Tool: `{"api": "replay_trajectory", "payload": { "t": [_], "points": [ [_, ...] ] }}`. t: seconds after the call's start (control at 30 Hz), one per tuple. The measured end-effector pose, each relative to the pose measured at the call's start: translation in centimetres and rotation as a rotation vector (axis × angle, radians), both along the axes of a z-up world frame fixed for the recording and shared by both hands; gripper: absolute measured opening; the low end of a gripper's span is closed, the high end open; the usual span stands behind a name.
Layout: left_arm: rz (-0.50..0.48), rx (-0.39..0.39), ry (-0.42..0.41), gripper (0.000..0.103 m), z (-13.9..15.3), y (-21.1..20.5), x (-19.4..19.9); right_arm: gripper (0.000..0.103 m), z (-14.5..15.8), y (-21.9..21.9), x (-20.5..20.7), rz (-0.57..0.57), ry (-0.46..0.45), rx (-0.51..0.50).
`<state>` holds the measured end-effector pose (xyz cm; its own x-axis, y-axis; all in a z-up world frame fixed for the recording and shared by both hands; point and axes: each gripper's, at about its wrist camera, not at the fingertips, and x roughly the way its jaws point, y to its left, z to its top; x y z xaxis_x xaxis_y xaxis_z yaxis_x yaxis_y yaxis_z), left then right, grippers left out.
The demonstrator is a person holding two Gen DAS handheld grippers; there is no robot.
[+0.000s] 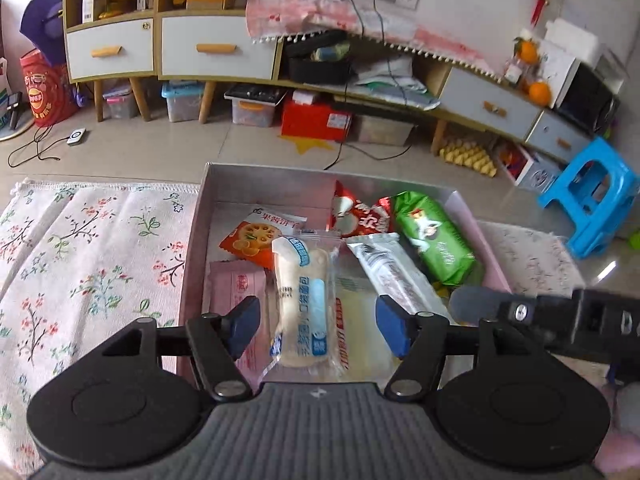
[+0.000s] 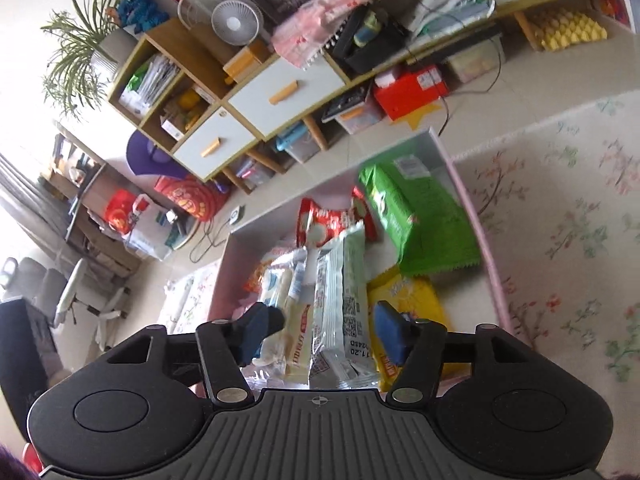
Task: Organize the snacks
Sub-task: 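Open both tools to release the packets inside the pink box, then move both tools back toward the orange-and-white packet and gold bar packet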
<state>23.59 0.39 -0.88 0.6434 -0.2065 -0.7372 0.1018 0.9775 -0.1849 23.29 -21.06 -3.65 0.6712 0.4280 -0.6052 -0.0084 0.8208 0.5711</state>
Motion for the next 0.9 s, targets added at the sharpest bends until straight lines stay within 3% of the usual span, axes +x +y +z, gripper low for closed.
{"api": "replay_trajectory", "payload": {
  "t": [0.17,0.4,0.47,0.77,0.9],
  "points": [
    [-0.009,0.012,-0.026,0.079,1.1,-0.4,-2.1,0.074,2.2,-0.7,-1.9,-0.049,-0.008,-0.032],
    [-0.024,0.031,-0.029,0.094,2.2,-0.8,-5.3,0.078,4.8,0.3,-5.1,-0.062,-0.002,-0.131],
    [-0.016,0.038,-0.02,0.097,2.5,-0.7,-6.0,0.083,5.2,0.6,-6.2,-0.057,-0.006,-0.151],
    [0.026,0.061,0.046,0.102,3.0,-0.1,-9.6,0.088,6.5,1.8,-11.2,-0.035,-0.014,-0.263],
    [0.018,0.118,0.005,0.103,2.2,-0.2,-11.1,0.093,6.1,2.4,-13.0,-0.032,-0.071,-0.355]
  ]
}}
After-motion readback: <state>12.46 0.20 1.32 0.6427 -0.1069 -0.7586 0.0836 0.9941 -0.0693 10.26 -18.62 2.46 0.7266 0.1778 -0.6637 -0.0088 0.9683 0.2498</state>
